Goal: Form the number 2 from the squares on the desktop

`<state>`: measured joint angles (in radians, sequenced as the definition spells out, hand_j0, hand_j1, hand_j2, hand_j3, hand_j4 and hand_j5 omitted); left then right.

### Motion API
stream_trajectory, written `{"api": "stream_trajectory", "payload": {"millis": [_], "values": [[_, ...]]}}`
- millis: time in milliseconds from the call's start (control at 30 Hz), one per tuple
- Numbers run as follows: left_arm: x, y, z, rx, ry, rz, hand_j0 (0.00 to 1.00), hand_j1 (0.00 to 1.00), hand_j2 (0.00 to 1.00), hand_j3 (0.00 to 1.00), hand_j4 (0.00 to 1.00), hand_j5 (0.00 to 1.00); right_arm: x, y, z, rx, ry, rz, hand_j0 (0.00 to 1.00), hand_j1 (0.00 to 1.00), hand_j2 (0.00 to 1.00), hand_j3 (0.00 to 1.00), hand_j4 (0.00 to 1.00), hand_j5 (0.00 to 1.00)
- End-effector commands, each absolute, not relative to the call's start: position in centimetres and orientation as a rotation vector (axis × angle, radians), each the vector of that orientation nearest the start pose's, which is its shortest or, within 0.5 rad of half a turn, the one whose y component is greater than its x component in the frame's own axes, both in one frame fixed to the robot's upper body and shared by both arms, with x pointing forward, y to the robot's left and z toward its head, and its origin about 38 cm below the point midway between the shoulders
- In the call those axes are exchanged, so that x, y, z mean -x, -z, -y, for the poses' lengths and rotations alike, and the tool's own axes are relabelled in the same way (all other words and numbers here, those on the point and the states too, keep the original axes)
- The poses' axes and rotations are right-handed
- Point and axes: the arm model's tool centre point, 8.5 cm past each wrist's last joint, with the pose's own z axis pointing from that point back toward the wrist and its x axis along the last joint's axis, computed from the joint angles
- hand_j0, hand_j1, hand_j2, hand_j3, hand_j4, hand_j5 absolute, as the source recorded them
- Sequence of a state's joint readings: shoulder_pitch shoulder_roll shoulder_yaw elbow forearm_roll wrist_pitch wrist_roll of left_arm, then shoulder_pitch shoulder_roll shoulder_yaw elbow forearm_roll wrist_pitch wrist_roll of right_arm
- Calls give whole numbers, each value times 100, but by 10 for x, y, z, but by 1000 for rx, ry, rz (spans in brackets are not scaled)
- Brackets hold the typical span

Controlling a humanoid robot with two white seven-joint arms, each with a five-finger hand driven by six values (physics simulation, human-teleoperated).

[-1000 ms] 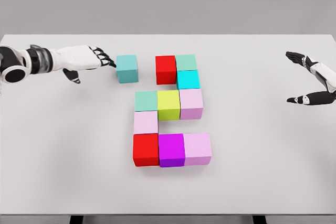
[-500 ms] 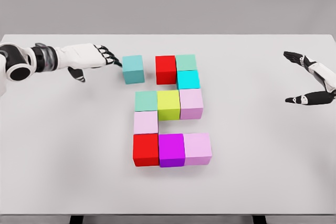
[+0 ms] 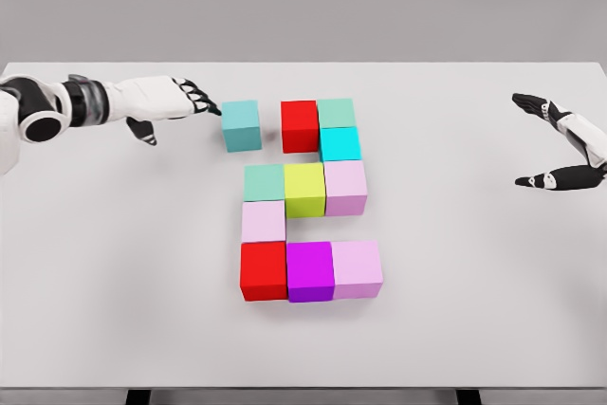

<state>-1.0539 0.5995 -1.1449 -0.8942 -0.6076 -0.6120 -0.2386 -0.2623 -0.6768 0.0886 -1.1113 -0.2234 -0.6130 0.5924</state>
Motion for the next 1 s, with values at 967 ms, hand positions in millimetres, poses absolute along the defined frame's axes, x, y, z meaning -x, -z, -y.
{"api": "stream_trajectory", "payload": {"millis": [967], "values": [[-521, -172, -264, -538, 2289, 1179, 100, 100, 100, 100, 100, 100, -398, -143, 441, 93, -968, 1687, 100, 100, 100, 100, 100, 100]]}}
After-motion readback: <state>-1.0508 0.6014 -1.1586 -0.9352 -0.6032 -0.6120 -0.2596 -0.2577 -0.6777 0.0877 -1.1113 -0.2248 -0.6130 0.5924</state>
